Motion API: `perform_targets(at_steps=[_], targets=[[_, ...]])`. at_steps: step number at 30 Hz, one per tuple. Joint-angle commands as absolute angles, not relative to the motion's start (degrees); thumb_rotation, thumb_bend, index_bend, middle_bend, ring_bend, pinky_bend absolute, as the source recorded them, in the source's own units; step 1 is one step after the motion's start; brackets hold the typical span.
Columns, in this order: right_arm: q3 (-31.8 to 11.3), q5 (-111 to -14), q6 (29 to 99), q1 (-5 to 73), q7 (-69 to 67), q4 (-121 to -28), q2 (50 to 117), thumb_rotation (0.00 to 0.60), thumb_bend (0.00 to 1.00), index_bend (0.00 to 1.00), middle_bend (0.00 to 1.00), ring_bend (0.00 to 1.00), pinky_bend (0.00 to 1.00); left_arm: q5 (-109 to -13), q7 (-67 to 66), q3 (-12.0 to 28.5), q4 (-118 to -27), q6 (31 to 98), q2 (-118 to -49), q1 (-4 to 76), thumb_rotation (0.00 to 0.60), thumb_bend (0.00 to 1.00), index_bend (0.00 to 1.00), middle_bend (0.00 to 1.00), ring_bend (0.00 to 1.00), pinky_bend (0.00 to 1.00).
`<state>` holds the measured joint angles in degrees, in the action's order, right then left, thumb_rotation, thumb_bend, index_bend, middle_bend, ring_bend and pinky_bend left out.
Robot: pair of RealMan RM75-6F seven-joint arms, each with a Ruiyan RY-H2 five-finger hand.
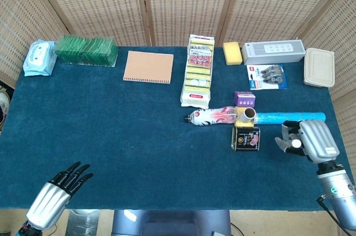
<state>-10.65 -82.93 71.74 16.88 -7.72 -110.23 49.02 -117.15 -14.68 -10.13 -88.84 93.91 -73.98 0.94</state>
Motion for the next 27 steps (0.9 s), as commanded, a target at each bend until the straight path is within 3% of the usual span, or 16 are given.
perform_targets(at_steps=[1, 8, 13, 19, 21, 25, 27], targets=[[-11.6, -80.6, 71.2, 17.9, -9.2, -108.7, 49.6, 0.600, 0.53, 0.92, 1.00, 1.00, 1.00, -117.4, -14.8, -10.4, -88.9, 93.7, -74.0, 1.0, 0.600, 0.28, 0.22, 0.18, 0.14, 0.39], [-8.4, -88.6, 73.6, 16.5, -9.1, -109.8, 49.6, 0.600, 0.56, 0.92, 1.00, 1.00, 1.00, -116.9, -14.8, -10.0, -88.9, 94.1, -73.9, 0.9, 0.600, 0.28, 0.22, 0.18, 0.15, 0.39], [-12.1, -79.5, 71.9, 18.7, -7.5, -108.7, 50.7, 0.600, 0.57, 0.93, 1.00, 1.00, 1.00, -117.8, -14.8, -10.7, -89.0, 94.0, -73.7, 0.9, 0.600, 0.28, 0.22, 0.18, 0.16, 0.40], [-4.6, -91.0, 76.9, 14.0, -1.1, -109.1, 52.2, 0.600, 0.57, 0.93, 1.00, 1.00, 1.00, -116.8, -14.4, -10.0, -89.1, 94.3, -73.6, 0.9, 0.600, 0.28, 0.22, 0.18, 0.16, 0.40], [-6.4, -89.2, 77.0, 14.9, -2.8, -108.3, 52.2, 0.600, 0.57, 0.93, 1.00, 1.00, 1.00, -116.4, -14.9, -9.9, -89.1, 94.0, -73.8, 0.8, 0.600, 0.28, 0.22, 0.18, 0.16, 0.40], [-13.8, -76.0, 77.1, 17.8, 0.4, -105.8, 55.3, 0.600, 0.57, 0.93, 1.00, 1.00, 1.00, -118.4, -14.6, -11.2, -89.1, 94.2, -73.5, 0.8, 0.600, 0.28, 0.22, 0.18, 0.16, 0.40], [-12.5, -77.0, 77.3, 17.1, 1.4, -106.8, 55.5, 0.600, 0.57, 0.93, 1.00, 1.00, 1.00, -118.6, -14.4, -11.2, -89.0, 94.6, -73.3, 0.8, 0.600, 0.28, 0.22, 0.18, 0.16, 0.40]])
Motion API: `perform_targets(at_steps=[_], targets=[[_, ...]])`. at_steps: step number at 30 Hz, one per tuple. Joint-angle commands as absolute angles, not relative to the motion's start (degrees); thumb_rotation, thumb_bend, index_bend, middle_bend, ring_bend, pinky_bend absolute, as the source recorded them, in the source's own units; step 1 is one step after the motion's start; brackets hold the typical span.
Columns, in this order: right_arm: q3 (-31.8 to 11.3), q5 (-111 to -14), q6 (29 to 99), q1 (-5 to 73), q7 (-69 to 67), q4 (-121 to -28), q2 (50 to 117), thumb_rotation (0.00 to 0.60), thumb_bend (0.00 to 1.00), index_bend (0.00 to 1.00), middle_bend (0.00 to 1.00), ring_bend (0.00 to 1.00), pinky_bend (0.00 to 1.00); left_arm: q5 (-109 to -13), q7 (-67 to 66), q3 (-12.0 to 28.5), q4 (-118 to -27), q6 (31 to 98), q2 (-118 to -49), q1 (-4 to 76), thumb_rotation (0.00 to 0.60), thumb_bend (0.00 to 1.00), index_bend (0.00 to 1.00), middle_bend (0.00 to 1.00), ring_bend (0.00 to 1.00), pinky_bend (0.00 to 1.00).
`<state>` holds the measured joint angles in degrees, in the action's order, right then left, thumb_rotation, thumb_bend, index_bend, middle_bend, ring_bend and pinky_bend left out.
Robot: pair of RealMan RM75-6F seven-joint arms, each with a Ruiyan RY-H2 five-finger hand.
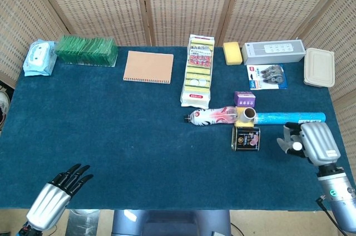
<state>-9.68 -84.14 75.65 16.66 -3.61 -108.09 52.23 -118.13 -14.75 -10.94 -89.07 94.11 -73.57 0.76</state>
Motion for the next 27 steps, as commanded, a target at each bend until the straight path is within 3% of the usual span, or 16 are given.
perform_targets(at_steps=[1, 3, 5, 6, 9, 11, 13, 16, 18, 23, 25, 27], targets=[[-9.4, -81.1, 76.9, 15.9, 1.0, -107.8, 54.9, 0.600, 0.56, 0.93, 1.00, 1.00, 1.00, -118.4, -14.3, -11.0, -89.1, 94.7, -73.3, 0.8, 0.600, 0.28, 0.22, 0.18, 0.16, 0.40], [-3.5, -89.6, 74.5, 14.7, -0.9, -108.2, 52.3, 0.600, 0.56, 0.93, 1.00, 1.00, 1.00, -117.4, -14.1, -10.4, -89.2, 94.5, -73.3, 0.8, 0.600, 0.28, 0.22, 0.18, 0.16, 0.40], [-2.3, -93.7, 73.6, 15.4, -1.3, -108.2, 49.3, 0.600, 0.56, 0.93, 1.00, 1.00, 1.00, -116.3, -14.4, -9.9, -89.3, 94.1, -73.5, 0.8, 0.600, 0.28, 0.22, 0.18, 0.16, 0.40], [-3.3, -93.2, 74.2, 15.7, -0.9, -108.7, 48.9, 0.600, 0.56, 0.93, 1.00, 1.00, 1.00, -116.2, -14.7, -9.9, -89.3, 94.0, -73.6, 0.8, 0.600, 0.28, 0.22, 0.18, 0.16, 0.40], [-11.9, -84.2, 79.1, 17.8, -0.6, -111.1, 50.1, 0.600, 0.55, 0.93, 1.00, 1.00, 1.00, -117.3, -15.2, -10.6, -89.2, 94.3, -73.7, 0.5, 0.600, 0.28, 0.22, 0.18, 0.16, 0.40], [-14.2, -79.9, 79.4, 18.5, -1.5, -112.0, 51.0, 0.600, 0.55, 0.93, 1.00, 1.00, 1.00, -118.4, -14.8, -11.2, -89.1, 94.7, -73.5, 0.5, 0.600, 0.28, 0.22, 0.18, 0.16, 0.40], [-12.1, -81.1, 77.6, 18.0, -2.5, -112.2, 50.9, 0.600, 0.55, 0.92, 1.00, 1.00, 1.00, -118.7, -14.5, -11.3, -89.0, 95.2, -73.3, 0.4, 0.600, 0.28, 0.22, 0.18, 0.16, 0.40], [-3.4, -87.9, 68.6, 17.5, -1.2, -108.9, 49.3, 0.600, 0.55, 0.93, 1.00, 1.00, 1.00, -117.6, -14.1, -10.6, -89.0, 95.2, -73.2, 0.4, 0.600, 0.28, 0.22, 0.18, 0.16, 0.40], [-1.3, -89.7, 64.6, 18.5, 0.4, -106.9, 47.8, 0.600, 0.54, 0.93, 1.00, 1.00, 1.00, -116.7, -14.2, -10.1, -89.1, 95.2, -73.3, 0.3, 0.600, 0.28, 0.22, 0.18, 0.16, 0.41], [-12.2, -82.7, 80.0, 18.1, -0.1, -106.2, 55.1, 0.600, 0.53, 0.93, 1.00, 1.00, 1.00, -118.2, -14.8, -10.8, -88.9, 95.8, -73.6, -0.1, 0.600, 0.28, 0.22, 0.18, 0.16, 0.41], [-10.9, -85.6, 80.8, 17.4, -4.4, -107.7, 55.8, 0.600, 0.53, 0.93, 1.00, 1.00, 1.00, -119.0, -14.4, -11.3, -88.9, 96.0, -73.4, -0.1, 0.600, 0.28, 0.22, 0.18, 0.16, 0.41], [-5.2, -92.6, 77.5, 16.5, -7.3, -107.5, 53.5, 0.600, 0.53, 0.93, 1.00, 1.00, 1.00, -118.7, -14.1, -11.0, -88.9, 96.1, -73.3, 0.1, 0.600, 0.28, 0.22, 0.18, 0.16, 0.41]])
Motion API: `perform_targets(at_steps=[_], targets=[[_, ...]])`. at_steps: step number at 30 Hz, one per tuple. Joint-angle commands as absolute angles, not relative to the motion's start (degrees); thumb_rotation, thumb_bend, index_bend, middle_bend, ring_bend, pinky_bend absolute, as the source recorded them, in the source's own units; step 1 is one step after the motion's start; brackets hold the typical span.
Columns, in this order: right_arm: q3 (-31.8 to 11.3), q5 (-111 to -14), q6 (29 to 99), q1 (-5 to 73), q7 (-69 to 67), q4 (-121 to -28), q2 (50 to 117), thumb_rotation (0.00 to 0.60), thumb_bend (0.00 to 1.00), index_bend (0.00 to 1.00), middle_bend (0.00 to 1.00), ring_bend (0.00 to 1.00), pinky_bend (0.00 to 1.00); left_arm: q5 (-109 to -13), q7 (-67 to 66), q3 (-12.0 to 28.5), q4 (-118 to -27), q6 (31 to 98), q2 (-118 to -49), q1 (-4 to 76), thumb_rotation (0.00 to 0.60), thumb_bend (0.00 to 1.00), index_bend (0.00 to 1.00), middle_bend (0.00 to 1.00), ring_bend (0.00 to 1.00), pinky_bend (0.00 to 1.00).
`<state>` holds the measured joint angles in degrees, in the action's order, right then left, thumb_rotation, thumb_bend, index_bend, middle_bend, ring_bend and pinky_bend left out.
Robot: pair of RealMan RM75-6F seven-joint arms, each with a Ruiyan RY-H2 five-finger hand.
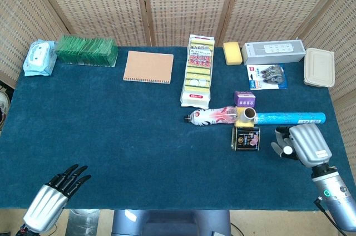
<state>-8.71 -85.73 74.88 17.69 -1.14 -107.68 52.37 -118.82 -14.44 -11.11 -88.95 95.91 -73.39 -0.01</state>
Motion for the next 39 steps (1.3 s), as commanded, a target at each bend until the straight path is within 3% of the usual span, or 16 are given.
perform_targets(at_steps=[1, 3, 4, 9, 11, 14, 16, 18, 20, 22, 28, 33, 39], targets=[[-3.3, -94.6, 75.8, 16.5, -7.3, -106.9, 52.3, 0.600, 0.53, 0.93, 1.00, 1.00, 1.00, -118.3, -14.1, -10.8, -88.9, 96.0, -73.3, 0.1, 0.600, 0.28, 0.22, 0.18, 0.16, 0.41], [0.2, -97.8, 71.3, 17.0, -5.3, -105.0, 50.0, 0.600, 0.53, 0.93, 1.00, 1.00, 1.00, -117.3, -14.3, -10.2, -88.8, 95.6, -73.5, 0.1, 0.600, 0.28, 0.22, 0.18, 0.16, 0.41], [-0.4, -97.0, 71.5, 17.2, -4.4, -104.7, 49.7, 0.600, 0.53, 0.93, 1.00, 1.00, 1.00, -116.9, -14.3, -10.0, -88.9, 95.4, -73.5, 0.2, 0.600, 0.28, 0.22, 0.18, 0.16, 0.41], [-9.7, -88.4, 81.2, 17.1, -1.3, -106.9, 56.2, 0.600, 0.51, 0.93, 1.00, 1.00, 1.00, -118.5, -14.8, -10.9, -88.7, 95.6, -73.7, -0.1, 0.600, 0.28, 0.22, 0.18, 0.16, 0.41], [-7.7, -90.8, 79.1, 17.4, -3.9, -109.1, 55.6, 0.600, 0.51, 0.92, 1.00, 1.00, 1.00, -119.1, -14.5, -11.3, -88.7, 96.0, -73.5, -0.1, 0.600, 0.28, 0.22, 0.18, 0.16, 0.41], [1.6, -100.7, 73.0, 16.1, -6.7, -105.9, 49.6, 0.600, 0.51, 0.92, 1.00, 1.00, 1.00, -118.5, -14.2, -10.8, -88.7, 96.1, -73.4, 0.0, 0.600, 0.28, 0.22, 0.18, 0.16, 0.41], [2.9, -101.4, 70.9, 16.5, -6.6, -104.6, 48.3, 0.600, 0.51, 0.92, 1.00, 1.00, 1.00, -117.6, -14.3, -10.3, -88.7, 95.7, -73.5, 0.0, 0.600, 0.28, 0.22, 0.18, 0.16, 0.41], [0.9, -98.5, 72.5, 16.5, -7.0, -104.2, 48.3, 0.600, 0.51, 0.92, 1.00, 1.00, 1.00, -116.9, -14.5, -10.1, -88.8, 95.2, -73.6, 0.1, 0.600, 0.28, 0.22, 0.18, 0.16, 0.41], [-5.1, -92.1, 78.2, 16.4, -6.3, -103.6, 51.9, 0.600, 0.51, 0.92, 1.00, 1.00, 1.00, -117.3, -14.6, -10.3, -88.8, 95.1, -73.6, 0.0, 0.600, 0.28, 0.22, 0.18, 0.16, 0.41], [-8.0, -88.5, 81.4, 16.1, -5.0, -102.7, 55.0, 0.600, 0.51, 0.92, 1.00, 1.00, 1.00, -118.1, -14.6, -10.7, -88.8, 95.6, -73.5, -0.1, 0.600, 0.28, 0.22, 0.18, 0.16, 0.41], [-0.2, -95.8, 74.1, 16.5, -5.4, -101.0, 53.6, 0.600, 0.51, 0.92, 1.00, 1.00, 1.00, -116.8, -13.6, -10.0, -89.0, 95.9, -73.1, -0.1, 0.600, 0.28, 0.22, 0.18, 0.16, 0.41], [-6.8, -86.9, 79.7, 15.7, -9.6, -99.2, 57.3, 0.600, 0.51, 0.92, 1.00, 1.00, 1.00, -118.0, -14.1, -10.6, -88.8, 95.7, -73.3, 0.0, 0.600, 0.28, 0.22, 0.18, 0.16, 0.41], [2.2, -100.8, 74.3, 16.1, -8.3, -99.1, 51.7, 0.600, 0.49, 0.92, 1.00, 1.00, 1.00, -117.5, -13.7, -10.3, -88.9, 95.3, -73.4, 0.2, 0.600, 0.28, 0.22, 0.18, 0.16, 0.41]])
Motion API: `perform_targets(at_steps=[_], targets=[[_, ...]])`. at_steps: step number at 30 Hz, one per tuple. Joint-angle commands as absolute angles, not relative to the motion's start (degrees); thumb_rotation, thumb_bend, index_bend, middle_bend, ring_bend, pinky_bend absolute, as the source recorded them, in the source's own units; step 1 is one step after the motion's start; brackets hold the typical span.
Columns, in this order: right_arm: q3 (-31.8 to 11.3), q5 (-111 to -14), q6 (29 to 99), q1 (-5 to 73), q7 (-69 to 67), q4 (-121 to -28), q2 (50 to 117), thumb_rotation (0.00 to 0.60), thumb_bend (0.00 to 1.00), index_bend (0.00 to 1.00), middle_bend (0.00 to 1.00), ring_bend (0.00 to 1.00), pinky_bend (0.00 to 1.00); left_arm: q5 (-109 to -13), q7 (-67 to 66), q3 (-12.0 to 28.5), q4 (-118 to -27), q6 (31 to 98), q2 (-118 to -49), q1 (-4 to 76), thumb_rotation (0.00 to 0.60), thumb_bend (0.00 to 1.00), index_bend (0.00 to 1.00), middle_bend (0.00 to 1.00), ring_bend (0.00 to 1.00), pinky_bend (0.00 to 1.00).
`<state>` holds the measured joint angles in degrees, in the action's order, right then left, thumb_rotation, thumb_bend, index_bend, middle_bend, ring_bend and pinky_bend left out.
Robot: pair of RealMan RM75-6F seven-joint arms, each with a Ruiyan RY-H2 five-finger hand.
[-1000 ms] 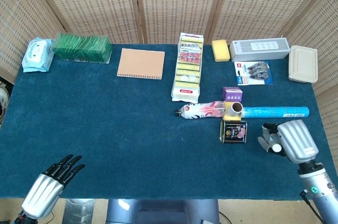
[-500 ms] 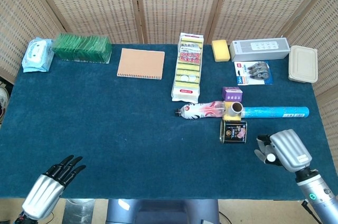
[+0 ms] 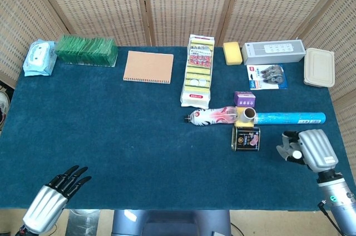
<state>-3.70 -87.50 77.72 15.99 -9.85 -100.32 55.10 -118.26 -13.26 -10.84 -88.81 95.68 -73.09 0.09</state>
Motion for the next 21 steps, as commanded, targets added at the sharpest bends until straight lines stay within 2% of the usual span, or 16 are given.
perform_targets(at_steps=[1, 5, 7, 9, 11, 16, 21], targets=[[0.9, -99.9, 75.9, 16.0, -7.9, -98.7, 51.9, 0.600, 0.49, 0.92, 1.00, 1.00, 1.00, -117.3, -14.2, -10.1, -88.9, 95.1, -73.7, 0.2, 0.600, 0.28, 0.22, 0.18, 0.16, 0.41], [-7.4, -88.7, 81.8, 15.7, -9.2, -98.3, 57.4, 0.600, 0.49, 0.92, 1.00, 1.00, 1.00, -118.6, -14.4, -11.0, -88.8, 95.3, -73.6, 0.0, 0.600, 0.28, 0.22, 0.18, 0.16, 0.41], [-7.4, -88.8, 81.0, 16.2, -8.9, -98.7, 57.6, 0.600, 0.48, 0.92, 1.00, 1.00, 1.00, -119.0, -13.7, -11.3, -88.8, 96.1, -73.1, -0.1, 0.600, 0.28, 0.22, 0.18, 0.16, 0.41], [-4.2, -92.2, 77.1, 16.8, -8.2, -99.5, 54.9, 0.600, 0.48, 0.91, 1.00, 1.00, 1.00, -118.7, -13.3, -10.9, -88.8, 97.3, -72.8, -0.5, 0.600, 0.28, 0.22, 0.18, 0.16, 0.41], [-2.8, -93.7, 75.3, 17.1, -8.4, -100.4, 53.4, 0.600, 0.48, 0.91, 1.00, 1.00, 1.00, -118.1, -13.1, -10.4, -88.7, 98.1, -72.9, -0.7, 0.600, 0.28, 0.22, 0.18, 0.16, 0.41], [-7.4, -89.2, 79.1, 17.5, -8.5, -100.8, 57.0, 0.600, 0.48, 0.91, 1.00, 1.00, 1.00, -118.7, -13.6, -10.8, -88.0, 97.6, -73.5, -0.9, 0.600, 0.28, 0.22, 0.18, 0.16, 0.41], [-9.3, -86.6, 75.4, 20.0, -11.7, -103.8, 55.9, 0.600, 0.48, 0.91, 1.00, 1.00, 1.00, -118.0, -12.6, -10.5, -87.7, 95.7, -74.2, 0.0, 0.600, 0.28, 0.22, 0.18, 0.16, 0.41]])
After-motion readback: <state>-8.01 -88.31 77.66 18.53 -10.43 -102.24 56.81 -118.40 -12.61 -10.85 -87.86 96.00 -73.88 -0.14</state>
